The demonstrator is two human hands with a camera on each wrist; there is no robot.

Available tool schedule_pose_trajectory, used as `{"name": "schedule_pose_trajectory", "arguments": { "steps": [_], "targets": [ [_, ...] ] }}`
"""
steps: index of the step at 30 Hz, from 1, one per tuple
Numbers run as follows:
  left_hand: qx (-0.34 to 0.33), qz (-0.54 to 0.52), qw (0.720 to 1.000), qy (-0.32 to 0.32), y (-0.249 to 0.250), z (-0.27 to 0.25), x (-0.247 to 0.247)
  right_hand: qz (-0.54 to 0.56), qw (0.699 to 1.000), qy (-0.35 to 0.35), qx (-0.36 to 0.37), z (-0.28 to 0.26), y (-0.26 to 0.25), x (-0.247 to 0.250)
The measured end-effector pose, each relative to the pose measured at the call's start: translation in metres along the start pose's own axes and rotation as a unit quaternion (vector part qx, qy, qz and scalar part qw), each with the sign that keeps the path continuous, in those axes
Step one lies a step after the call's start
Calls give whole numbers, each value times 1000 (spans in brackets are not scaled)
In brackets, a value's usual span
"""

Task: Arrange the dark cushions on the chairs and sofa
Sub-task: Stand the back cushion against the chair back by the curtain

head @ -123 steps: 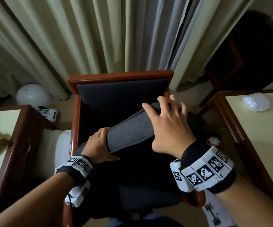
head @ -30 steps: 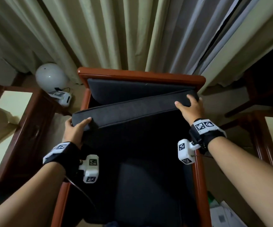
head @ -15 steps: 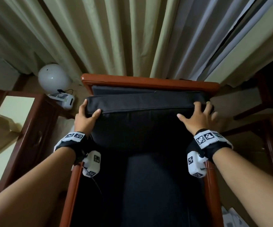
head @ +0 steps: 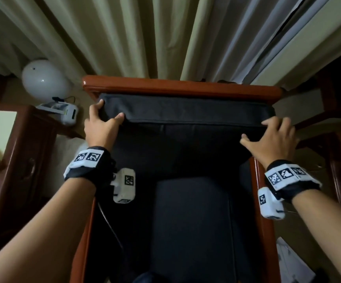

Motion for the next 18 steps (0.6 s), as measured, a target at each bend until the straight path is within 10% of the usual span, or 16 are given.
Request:
{"name": "schedule_pose_trajectory", "arguments": {
  "steps": [9, 18],
  "targets": [
    [45, -74, 994, -60, -28, 43, -8, 51, 996, 68, -14, -16, -13, -7],
    [-27, -168, 980, 104, -12, -22, 0, 254, 967, -11, -34, -23, 5, -13]
  ]
}}
Point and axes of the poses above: each hand's wrist, its own z-axis towards the middle knuckle, its own x-axis out of the back of the hand, y = z × x, the point moved 9 cm from there along z, towards the middle knuckle, and after that the axes turned 13 degrees about -x, right-handed, at the moved point
